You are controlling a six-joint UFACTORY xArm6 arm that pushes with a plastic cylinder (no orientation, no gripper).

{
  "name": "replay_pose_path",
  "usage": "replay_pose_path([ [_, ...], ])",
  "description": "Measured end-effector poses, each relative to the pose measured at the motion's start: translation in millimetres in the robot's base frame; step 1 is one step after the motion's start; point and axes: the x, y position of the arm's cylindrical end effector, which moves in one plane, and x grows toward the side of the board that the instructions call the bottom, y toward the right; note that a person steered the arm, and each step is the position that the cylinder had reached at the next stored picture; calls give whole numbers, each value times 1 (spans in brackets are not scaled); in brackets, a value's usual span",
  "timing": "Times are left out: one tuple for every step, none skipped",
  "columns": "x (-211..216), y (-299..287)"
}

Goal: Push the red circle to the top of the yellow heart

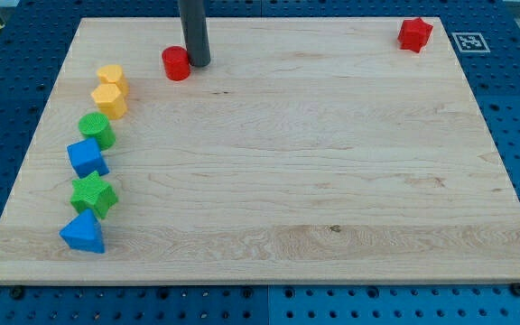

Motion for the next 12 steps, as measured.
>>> replay_pose_path([
  [0, 0],
  [1, 8],
  [8, 19],
  [15, 23],
  [15, 22],
  [18, 12],
  [24, -13],
  [23, -48],
  [20, -61],
  [24, -59],
  [24, -39],
  [10, -37],
])
